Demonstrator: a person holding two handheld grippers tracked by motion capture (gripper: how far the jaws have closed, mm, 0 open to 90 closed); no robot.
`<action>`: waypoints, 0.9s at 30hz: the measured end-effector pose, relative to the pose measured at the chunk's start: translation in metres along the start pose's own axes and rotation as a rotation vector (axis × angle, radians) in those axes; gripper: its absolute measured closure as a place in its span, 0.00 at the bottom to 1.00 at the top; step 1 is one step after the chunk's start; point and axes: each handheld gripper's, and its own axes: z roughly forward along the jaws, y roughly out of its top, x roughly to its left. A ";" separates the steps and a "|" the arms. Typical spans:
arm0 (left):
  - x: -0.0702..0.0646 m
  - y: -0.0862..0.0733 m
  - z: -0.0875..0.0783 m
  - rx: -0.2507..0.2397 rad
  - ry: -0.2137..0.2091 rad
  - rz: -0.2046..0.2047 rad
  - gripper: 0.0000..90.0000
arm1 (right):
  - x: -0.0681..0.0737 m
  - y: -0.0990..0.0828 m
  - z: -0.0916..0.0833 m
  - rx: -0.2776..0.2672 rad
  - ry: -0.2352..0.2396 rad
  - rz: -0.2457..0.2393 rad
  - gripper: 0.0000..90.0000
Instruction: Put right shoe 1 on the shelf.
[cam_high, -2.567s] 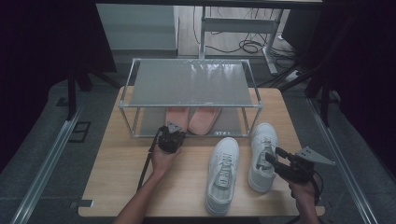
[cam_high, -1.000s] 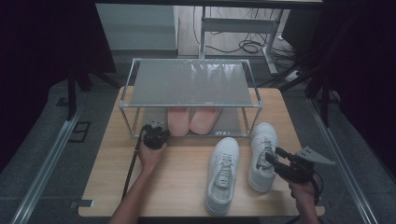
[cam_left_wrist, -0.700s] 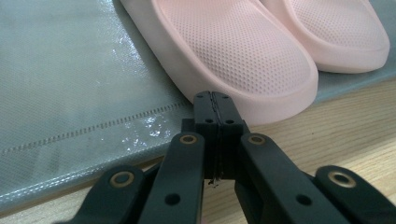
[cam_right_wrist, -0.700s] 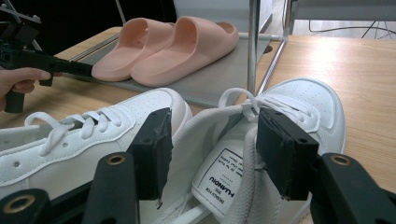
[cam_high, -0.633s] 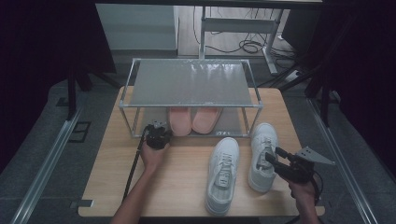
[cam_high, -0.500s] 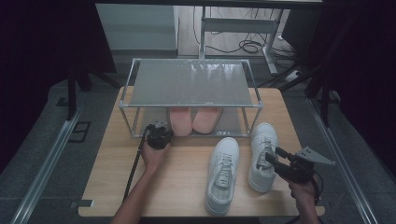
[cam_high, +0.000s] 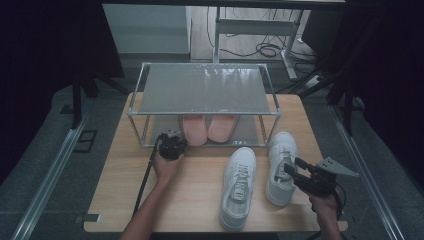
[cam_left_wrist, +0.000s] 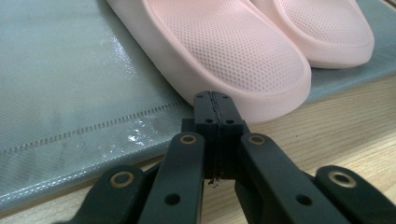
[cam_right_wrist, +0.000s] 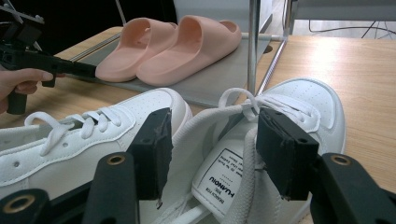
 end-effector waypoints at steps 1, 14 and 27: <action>0.000 0.000 0.000 -0.001 -0.001 0.000 1.00 | 0.000 0.000 0.000 0.000 0.000 0.000 0.51; 0.010 -0.006 -0.035 -0.053 0.008 0.001 0.99 | 0.001 0.002 -0.003 -0.016 0.000 -0.007 0.51; 0.011 -0.020 -0.063 -0.072 -0.021 0.025 0.98 | 0.003 0.004 -0.004 -0.021 0.000 -0.012 0.51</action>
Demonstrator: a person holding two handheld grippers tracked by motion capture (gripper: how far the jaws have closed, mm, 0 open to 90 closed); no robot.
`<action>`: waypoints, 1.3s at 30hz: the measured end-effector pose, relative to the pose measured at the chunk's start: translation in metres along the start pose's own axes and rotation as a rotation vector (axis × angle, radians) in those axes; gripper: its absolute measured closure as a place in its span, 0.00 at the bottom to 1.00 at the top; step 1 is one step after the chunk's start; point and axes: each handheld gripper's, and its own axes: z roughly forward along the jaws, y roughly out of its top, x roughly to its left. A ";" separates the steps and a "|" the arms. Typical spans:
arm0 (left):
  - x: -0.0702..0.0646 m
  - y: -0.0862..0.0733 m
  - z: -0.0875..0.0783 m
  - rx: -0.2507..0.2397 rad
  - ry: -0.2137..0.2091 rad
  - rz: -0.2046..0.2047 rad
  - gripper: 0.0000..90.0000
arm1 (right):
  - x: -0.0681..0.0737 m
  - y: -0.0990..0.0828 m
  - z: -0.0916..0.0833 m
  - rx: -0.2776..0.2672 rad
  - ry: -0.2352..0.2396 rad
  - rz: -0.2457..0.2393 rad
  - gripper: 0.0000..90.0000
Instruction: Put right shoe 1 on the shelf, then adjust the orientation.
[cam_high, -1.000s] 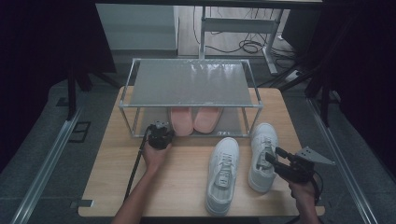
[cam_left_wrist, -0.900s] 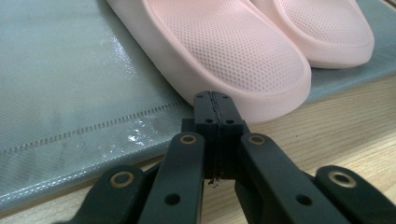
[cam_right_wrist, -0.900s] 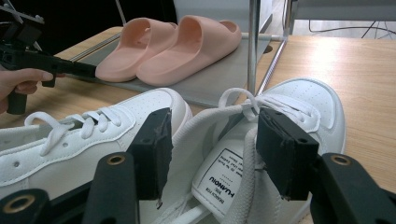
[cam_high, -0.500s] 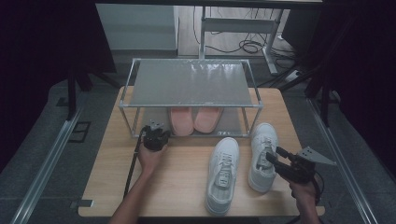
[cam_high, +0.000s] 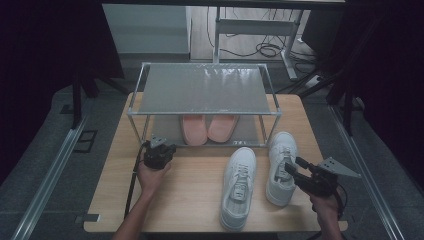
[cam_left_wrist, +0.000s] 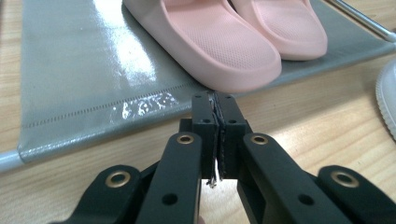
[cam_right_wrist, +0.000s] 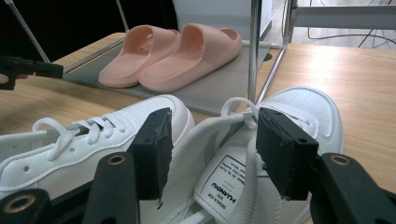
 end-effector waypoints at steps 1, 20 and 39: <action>0.000 -0.001 -0.001 0.001 -0.001 0.001 0.98 | 0.000 0.000 0.000 0.000 0.000 0.000 0.51; -0.005 -0.025 -0.025 0.023 -0.022 0.021 0.98 | 0.001 0.001 0.000 -0.001 0.002 0.000 0.52; -0.009 -0.045 -0.047 0.100 -0.074 0.055 0.75 | 0.010 0.005 -0.002 -0.017 0.021 -0.010 0.52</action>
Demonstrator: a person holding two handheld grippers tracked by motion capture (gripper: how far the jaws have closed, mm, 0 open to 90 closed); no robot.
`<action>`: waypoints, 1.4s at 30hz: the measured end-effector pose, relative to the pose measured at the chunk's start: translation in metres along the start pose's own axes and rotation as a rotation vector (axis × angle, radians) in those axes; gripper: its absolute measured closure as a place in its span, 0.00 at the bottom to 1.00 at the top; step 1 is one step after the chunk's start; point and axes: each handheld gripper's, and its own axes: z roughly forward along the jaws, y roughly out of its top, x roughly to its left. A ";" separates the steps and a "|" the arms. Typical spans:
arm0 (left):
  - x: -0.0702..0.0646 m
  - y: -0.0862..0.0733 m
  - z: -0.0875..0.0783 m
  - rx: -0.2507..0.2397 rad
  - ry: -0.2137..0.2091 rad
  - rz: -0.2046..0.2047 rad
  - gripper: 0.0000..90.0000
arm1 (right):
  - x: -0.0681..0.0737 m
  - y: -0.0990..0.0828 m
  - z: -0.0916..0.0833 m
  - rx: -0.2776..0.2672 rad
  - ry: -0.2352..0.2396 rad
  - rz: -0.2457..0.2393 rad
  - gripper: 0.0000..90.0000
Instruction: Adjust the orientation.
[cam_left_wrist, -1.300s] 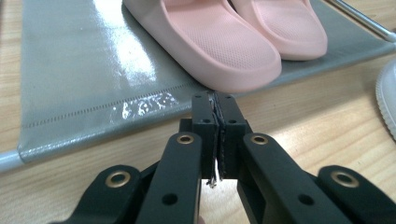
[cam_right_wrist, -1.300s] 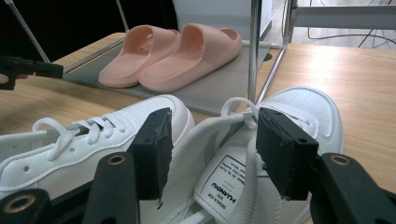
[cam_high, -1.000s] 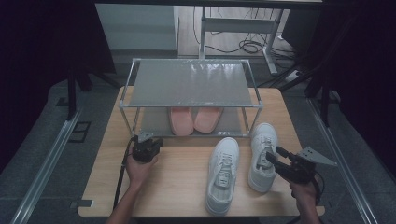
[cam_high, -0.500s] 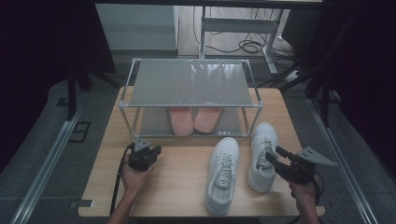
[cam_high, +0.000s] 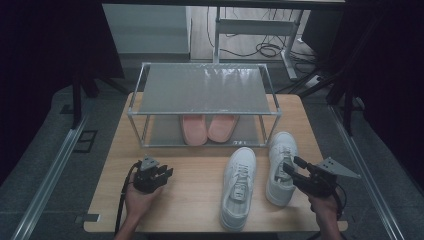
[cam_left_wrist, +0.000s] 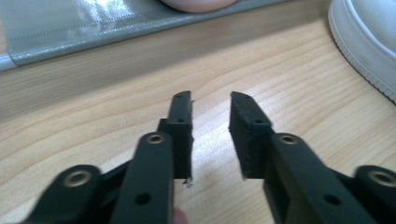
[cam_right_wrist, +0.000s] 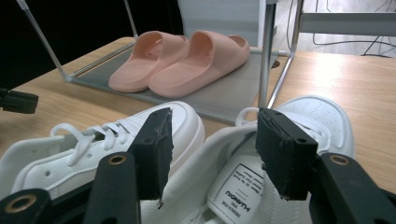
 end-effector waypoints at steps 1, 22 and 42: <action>0.000 0.000 0.000 0.005 -0.007 0.001 0.73 | 0.001 0.000 0.000 0.001 0.003 -0.003 0.52; -0.001 -0.014 -0.003 0.053 -0.051 -0.019 0.51 | 0.037 0.002 0.014 0.061 0.079 -0.075 0.53; 0.001 -0.014 -0.004 0.052 -0.048 -0.027 0.49 | 0.075 -0.001 0.027 0.130 0.213 -0.128 0.89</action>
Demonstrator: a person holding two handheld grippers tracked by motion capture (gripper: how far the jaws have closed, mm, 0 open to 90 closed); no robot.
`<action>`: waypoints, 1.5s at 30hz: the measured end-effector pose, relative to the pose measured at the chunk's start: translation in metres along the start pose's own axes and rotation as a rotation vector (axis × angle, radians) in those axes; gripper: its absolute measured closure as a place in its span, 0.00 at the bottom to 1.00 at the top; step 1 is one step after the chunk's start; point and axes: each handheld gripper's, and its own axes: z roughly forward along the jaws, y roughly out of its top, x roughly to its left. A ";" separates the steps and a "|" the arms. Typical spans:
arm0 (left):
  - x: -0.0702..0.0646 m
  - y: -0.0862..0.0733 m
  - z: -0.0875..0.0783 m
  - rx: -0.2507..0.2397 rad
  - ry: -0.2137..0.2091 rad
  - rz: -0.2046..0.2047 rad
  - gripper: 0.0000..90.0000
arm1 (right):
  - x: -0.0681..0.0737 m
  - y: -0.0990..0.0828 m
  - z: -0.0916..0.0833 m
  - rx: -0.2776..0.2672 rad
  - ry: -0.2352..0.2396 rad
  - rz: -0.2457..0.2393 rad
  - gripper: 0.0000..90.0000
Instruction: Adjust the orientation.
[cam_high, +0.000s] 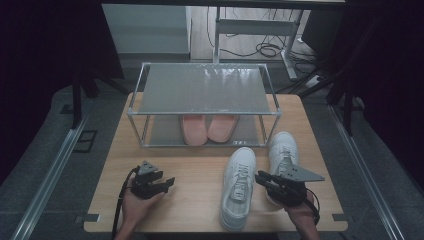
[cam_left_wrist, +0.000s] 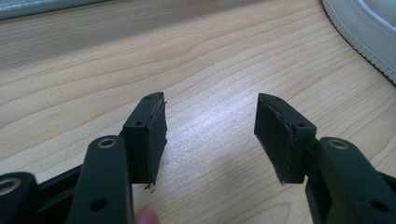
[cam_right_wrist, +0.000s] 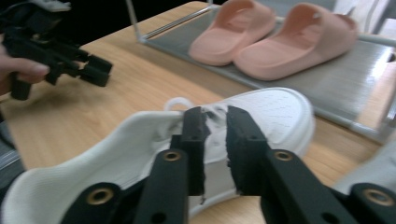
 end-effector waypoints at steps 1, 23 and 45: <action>0.000 0.000 0.000 -0.001 -0.001 0.000 0.49 | 0.002 0.000 0.001 0.006 0.010 -0.005 0.91; 0.000 0.000 0.001 0.003 -0.008 -0.004 0.49 | 0.054 -0.008 0.026 0.113 0.144 -0.095 1.00; -0.001 -0.001 0.004 0.019 -0.009 0.005 0.49 | 0.061 -0.017 0.031 0.189 0.125 -0.119 1.00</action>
